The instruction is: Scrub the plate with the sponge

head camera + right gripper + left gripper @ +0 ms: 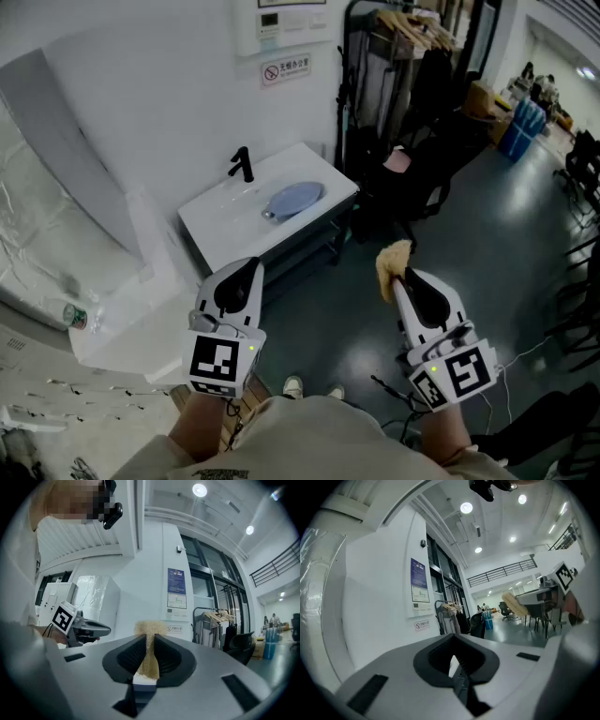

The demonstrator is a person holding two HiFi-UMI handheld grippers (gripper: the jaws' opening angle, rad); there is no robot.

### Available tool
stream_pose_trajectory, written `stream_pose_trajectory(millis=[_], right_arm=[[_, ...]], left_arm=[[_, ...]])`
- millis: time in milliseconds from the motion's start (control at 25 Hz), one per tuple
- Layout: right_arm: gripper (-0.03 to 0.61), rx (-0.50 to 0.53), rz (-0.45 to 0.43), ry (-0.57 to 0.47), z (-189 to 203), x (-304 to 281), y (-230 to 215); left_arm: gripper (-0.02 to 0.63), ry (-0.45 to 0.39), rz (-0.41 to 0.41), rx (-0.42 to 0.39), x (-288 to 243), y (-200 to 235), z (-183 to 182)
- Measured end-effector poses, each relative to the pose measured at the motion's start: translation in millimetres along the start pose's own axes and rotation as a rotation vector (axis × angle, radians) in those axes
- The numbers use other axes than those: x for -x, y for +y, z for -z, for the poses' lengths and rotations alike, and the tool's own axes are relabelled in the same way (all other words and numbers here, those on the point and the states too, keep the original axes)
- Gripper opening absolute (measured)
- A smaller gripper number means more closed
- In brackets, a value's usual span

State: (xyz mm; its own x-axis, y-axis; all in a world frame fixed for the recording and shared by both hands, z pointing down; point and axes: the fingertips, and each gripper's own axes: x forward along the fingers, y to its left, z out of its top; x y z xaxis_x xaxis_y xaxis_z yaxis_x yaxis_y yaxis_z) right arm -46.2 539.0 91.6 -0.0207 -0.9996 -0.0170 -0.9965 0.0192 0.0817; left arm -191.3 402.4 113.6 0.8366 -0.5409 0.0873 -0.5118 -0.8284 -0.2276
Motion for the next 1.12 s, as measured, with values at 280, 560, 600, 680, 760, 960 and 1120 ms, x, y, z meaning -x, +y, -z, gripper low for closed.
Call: stream_pose_trajectory(millis=[280, 560, 600, 680, 760, 960, 1120], right_arm=[[0.063, -0.002, -0.002, 0.004, 4.1, 6.1, -11.9], [0.063, -0.027, -0.015, -0.003, 11.2, 17.2, -25.4], [0.063, -0.031, -0.021, -0.002, 13.4, 18.8, -27.0], [0.063, -0.038, -0.036, 0.002, 17.9, 21.6, -30.3], [0.063, -0.039, -0.054, 0.007, 22.6, 24.8, -34.0], [0.063, -0.065, -0.078, 0.005, 36.2, 39.6, -46.1], [0.064, -0.096, -0.078, 0.011, 50.5, 47.3, -55.4]], left_arm=[[0.006, 0.011, 0.011, 0.002, -7.4, -15.4, -0.6], [0.006, 0.021, 0.02, -0.019, -14.2, -38.7, -3.2], [0.006, 0.022, 0.021, -0.017, -14.9, -42.5, -3.0], [0.006, 0.029, 0.027, -0.005, -17.2, -50.8, -1.6], [0.006, 0.042, 0.032, 0.013, -20.7, -60.3, 1.5], [0.006, 0.063, 0.027, 0.001, -26.9, -84.8, 5.3], [0.006, 0.074, 0.022, -0.017, -31.5, -96.2, 7.7]])
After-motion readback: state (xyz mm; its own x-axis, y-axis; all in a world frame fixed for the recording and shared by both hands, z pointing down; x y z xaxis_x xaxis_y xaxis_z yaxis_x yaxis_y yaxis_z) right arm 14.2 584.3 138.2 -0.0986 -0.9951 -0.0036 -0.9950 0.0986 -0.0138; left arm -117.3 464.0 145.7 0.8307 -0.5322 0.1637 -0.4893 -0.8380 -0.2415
